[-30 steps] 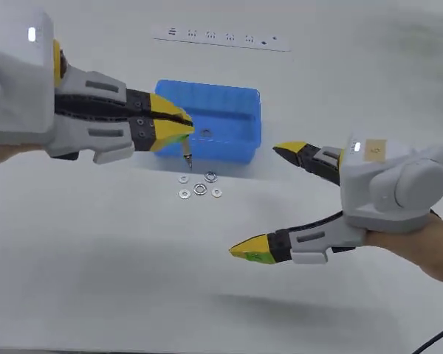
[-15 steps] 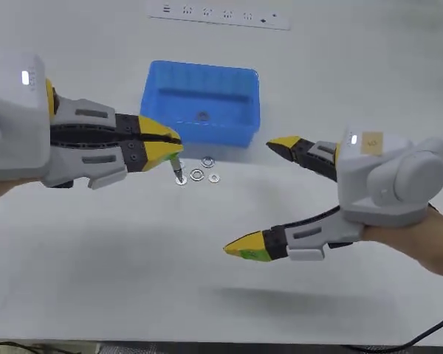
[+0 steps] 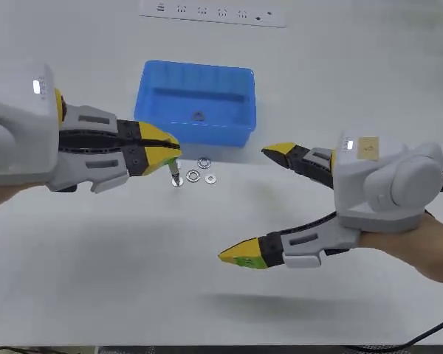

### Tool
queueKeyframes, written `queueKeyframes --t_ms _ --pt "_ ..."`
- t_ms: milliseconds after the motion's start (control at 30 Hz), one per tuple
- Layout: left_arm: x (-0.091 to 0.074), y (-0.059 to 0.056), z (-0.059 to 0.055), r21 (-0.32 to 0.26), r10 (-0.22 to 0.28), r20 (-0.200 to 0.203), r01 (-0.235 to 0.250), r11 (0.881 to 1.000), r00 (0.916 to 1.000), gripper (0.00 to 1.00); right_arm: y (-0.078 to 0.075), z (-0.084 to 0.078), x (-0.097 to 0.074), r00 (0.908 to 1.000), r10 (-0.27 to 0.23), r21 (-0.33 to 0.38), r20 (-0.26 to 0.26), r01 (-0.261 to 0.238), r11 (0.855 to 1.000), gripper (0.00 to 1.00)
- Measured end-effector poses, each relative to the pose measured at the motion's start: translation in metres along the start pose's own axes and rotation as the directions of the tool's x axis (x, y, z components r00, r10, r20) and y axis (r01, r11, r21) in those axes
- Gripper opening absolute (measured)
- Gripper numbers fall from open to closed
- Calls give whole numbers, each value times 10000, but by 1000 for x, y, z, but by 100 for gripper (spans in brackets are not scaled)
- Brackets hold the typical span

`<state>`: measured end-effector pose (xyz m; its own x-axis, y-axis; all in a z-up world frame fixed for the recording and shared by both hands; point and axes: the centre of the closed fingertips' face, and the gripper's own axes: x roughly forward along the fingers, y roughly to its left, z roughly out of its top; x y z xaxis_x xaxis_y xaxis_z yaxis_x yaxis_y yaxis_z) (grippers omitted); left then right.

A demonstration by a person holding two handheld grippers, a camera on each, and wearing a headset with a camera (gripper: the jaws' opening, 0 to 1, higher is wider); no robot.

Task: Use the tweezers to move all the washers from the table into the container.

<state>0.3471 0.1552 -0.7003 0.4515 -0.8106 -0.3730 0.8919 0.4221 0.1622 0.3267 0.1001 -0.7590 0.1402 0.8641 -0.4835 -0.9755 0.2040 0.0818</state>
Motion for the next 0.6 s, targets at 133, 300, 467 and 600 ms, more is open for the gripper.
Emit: queueKeyframes --t_ms 133,300,467,600 --pt "1 0 -2 -11 -67 -60 67 10000 10000 5 1 -2 -1 10000 22 38 -54 -22 10000 100" --pt "-1 1 -4 -306 -19 -115 15 9995 9999 5 0 -2 -1 10000 8 108 -57 -7 9999 100" --pt "-1 1 -4 -53 -216 -889 212 9998 9958 5 2 5 5 9999 136 5 71 -136 9999 99" --pt "3 1 -2 -187 -253 -1091 234 9996 9937 5 2 8 12 9991 414 -64 48 -414 9991 95"
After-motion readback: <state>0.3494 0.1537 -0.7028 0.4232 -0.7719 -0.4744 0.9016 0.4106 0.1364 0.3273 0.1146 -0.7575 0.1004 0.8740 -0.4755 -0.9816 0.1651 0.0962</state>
